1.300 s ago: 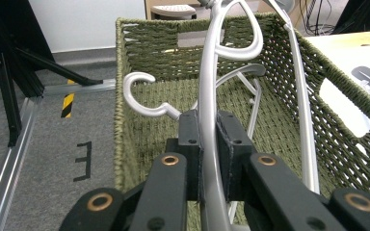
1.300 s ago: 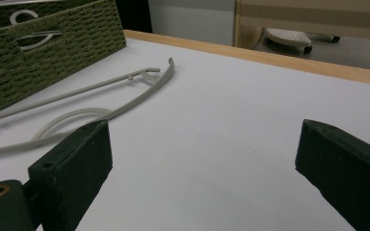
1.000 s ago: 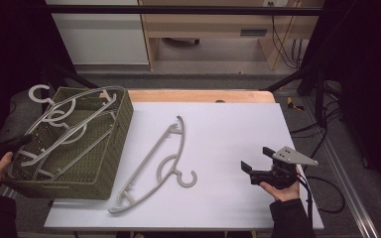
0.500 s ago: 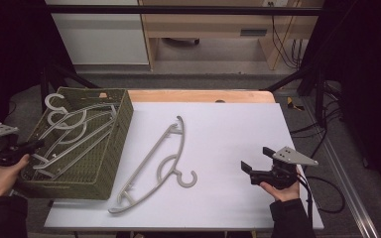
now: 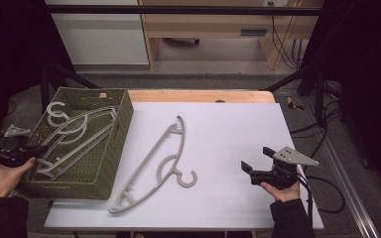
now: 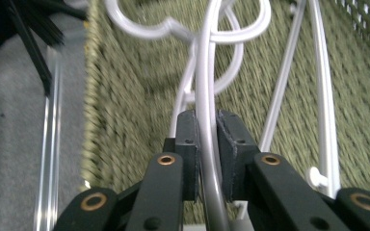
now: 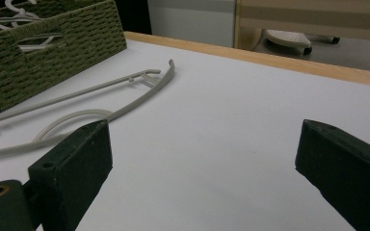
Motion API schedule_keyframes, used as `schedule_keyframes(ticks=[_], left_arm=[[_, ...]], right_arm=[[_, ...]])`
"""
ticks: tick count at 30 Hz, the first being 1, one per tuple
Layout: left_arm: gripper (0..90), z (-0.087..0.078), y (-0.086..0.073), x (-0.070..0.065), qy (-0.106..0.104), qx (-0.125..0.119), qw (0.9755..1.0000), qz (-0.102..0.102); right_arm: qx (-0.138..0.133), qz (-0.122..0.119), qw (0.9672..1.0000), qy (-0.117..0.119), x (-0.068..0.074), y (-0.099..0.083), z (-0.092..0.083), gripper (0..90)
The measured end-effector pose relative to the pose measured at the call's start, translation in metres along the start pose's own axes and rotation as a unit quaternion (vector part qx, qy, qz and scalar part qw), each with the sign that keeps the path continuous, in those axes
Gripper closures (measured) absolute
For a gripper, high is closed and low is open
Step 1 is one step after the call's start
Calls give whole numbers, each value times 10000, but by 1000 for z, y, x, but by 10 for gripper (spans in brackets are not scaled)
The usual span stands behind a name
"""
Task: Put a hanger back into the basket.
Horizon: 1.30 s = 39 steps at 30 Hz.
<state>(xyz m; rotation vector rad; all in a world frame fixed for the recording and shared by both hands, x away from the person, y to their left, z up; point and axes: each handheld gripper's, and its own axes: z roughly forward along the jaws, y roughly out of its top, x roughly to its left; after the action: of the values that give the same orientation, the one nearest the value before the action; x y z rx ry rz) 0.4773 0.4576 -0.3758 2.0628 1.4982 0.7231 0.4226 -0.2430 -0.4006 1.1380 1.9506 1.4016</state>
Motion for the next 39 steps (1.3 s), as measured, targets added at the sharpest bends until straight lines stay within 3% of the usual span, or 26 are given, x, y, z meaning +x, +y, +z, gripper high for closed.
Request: schedule_keyframes(ticks=[4, 10, 12, 13, 15, 25, 28, 32, 36, 39], left_arm=[[717, 1, 1, -1, -72, 144, 9999, 22], [657, -1, 1, -1, -54, 99, 9999, -47], [715, -1, 0, -1, 44, 179, 9998, -79], [795, -1, 0, 0, 132, 207, 9997, -77], [805, 0, 0, 1, 99, 231, 9996, -133], [803, 4, 3, -4, 366, 426, 9984, -81], [701, -3, 5, -5, 227, 84, 9995, -202], [584, -15, 9, -14, 53, -349, 9991, -236], [507, -25, 15, -26, -159, -746, 9968, -235], [459, -31, 19, -40, -334, -1067, 9935, -225]], right_arm=[[-6, 4, 10000, 10, 0, 0, 0, 59], [-22, -21, 10000, 8, 0, 0, -1, 59], [-17, -13, 10000, 4, 0, 0, -1, 59], [-7, -4, 10000, 7, 0, 0, -1, 59], [-5, -12, 10000, 12, 0, 0, -1, 59], [-29, -21, 10000, 9, 0, 0, -1, 59], [-16, -3, 10000, 14, 1, 0, -1, 58], [-9, -2, 10000, 11, 1, 0, -1, 58], [-32, 0, 10000, 32, 1, 1, -2, 58], [-50, 46, 10000, 12, 1, 1, -2, 58]])
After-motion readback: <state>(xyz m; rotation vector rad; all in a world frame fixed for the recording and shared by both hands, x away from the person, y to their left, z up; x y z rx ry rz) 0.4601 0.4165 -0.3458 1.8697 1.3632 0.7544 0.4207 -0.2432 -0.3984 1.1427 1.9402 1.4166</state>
